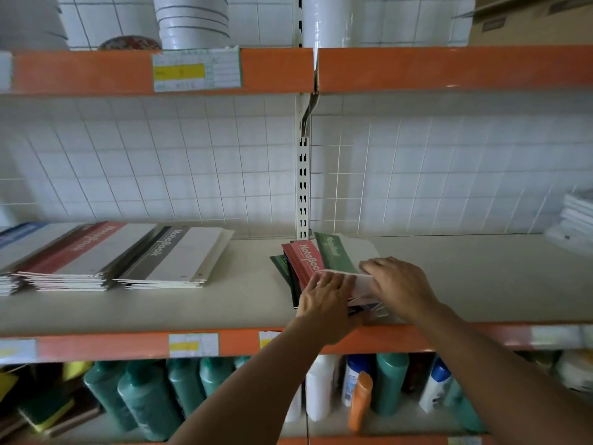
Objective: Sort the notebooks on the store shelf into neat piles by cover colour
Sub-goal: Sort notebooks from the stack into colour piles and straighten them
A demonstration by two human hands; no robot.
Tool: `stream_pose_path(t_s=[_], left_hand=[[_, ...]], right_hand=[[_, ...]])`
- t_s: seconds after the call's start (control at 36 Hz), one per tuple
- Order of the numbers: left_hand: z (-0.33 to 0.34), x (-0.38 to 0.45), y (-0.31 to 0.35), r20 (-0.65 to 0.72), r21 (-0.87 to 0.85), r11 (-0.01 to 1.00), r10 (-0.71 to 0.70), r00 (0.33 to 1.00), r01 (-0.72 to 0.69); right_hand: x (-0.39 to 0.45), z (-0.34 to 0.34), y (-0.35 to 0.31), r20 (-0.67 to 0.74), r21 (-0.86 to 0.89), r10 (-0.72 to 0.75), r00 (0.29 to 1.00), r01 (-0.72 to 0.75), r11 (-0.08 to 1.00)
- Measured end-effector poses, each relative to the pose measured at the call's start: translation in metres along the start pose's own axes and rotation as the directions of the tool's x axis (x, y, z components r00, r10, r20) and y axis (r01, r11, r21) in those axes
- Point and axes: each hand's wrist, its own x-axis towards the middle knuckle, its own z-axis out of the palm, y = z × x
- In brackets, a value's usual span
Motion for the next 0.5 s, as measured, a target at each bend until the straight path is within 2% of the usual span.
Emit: stream_pose_path(t_s=[0.11, 0.25, 0.5], left_hand=[[-0.005, -0.006, 0.002, 0.007, 0.017, 0.999, -0.033, 0.999, 0.033], [-0.013, -0.010, -0.003, 0.032, -0.029, 0.999, -0.040, 0.999, 0.041], [-0.027, -0.029, -0.002, 0.033, 0.013, 1.000, 0.016, 0.999, -0.016]], right_hand=[[-0.002, 0.007, -0.006, 0.032, 0.053, -0.047, 0.998, 0.045, 0.998], [-0.004, -0.002, -0.011, 0.052, 0.106, -0.003, 0.999, -0.003, 0.994], [-0.008, -0.009, -0.005, 0.052, 0.120, 0.038, 0.998, -0.044, 0.992]])
